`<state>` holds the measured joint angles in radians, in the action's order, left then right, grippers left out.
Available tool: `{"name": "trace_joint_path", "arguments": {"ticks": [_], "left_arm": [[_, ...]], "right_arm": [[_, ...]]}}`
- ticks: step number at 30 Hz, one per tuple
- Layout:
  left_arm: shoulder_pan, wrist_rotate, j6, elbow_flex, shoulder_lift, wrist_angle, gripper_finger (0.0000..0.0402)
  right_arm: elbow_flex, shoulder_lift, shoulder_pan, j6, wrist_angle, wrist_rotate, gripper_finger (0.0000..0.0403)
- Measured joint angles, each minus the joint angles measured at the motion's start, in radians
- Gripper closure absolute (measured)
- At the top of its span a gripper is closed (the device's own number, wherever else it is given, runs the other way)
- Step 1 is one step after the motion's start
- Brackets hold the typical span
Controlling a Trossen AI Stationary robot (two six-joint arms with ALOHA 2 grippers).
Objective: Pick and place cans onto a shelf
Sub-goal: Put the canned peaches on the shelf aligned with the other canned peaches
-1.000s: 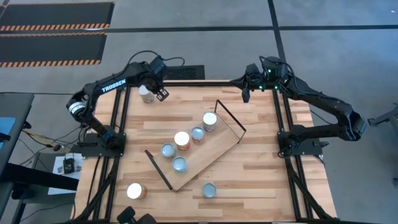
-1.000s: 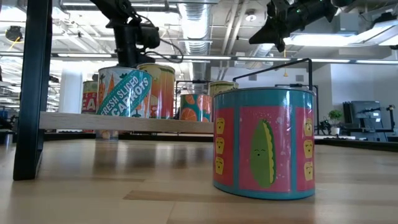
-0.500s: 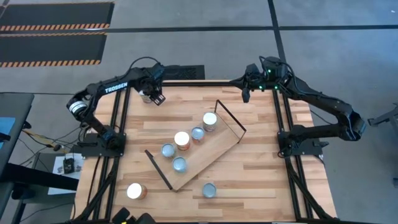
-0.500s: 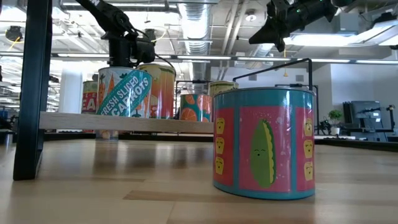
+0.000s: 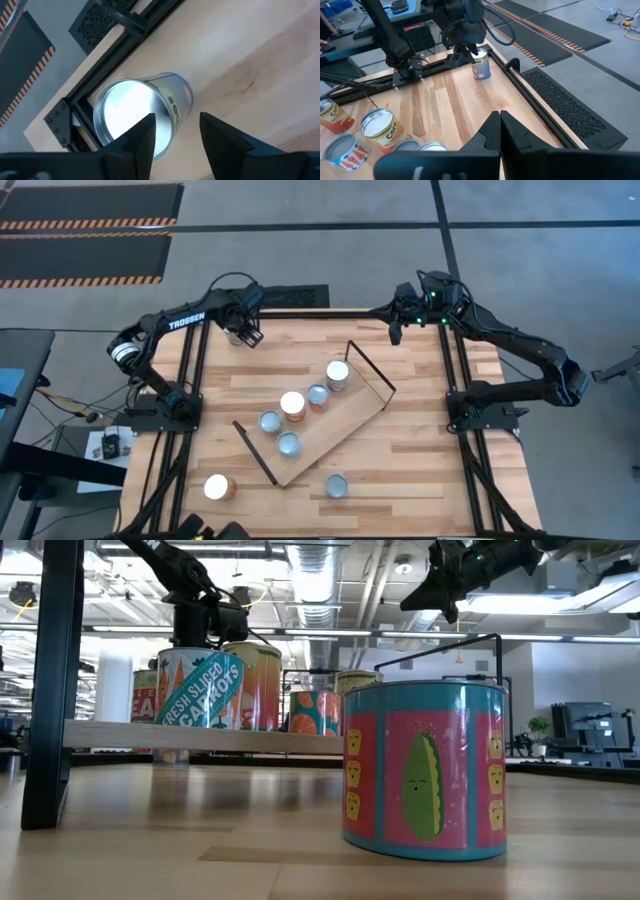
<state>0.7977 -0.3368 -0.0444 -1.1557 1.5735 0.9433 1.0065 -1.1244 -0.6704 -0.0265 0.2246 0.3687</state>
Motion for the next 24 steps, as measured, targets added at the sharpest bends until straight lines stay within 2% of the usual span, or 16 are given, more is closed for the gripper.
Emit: {"name": "trace_joint_path", "arguments": {"ticks": [7,15,18,24], "left_arm": [[0.019,0.007,0.01,0.055,-0.004,-0.038,0.0314],[0.006,-0.02,0.072,0.091,-0.016,-0.075,0.0359],[-0.001,0.006,0.11,0.073,-0.023,-0.091,0.0391],[-0.004,0.098,0.168,0.053,-0.026,-0.107,0.0401]], "right_arm": [[0.0,0.0,0.0,0.0,0.0,0.0,0.0391],[0.0,0.0,0.001,-0.001,0.0,0.0,0.0391],[0.0,0.0,0.001,-0.001,0.0,0.0,0.0391],[0.0,0.0,0.001,-0.001,0.0,0.0,0.0391]]}}
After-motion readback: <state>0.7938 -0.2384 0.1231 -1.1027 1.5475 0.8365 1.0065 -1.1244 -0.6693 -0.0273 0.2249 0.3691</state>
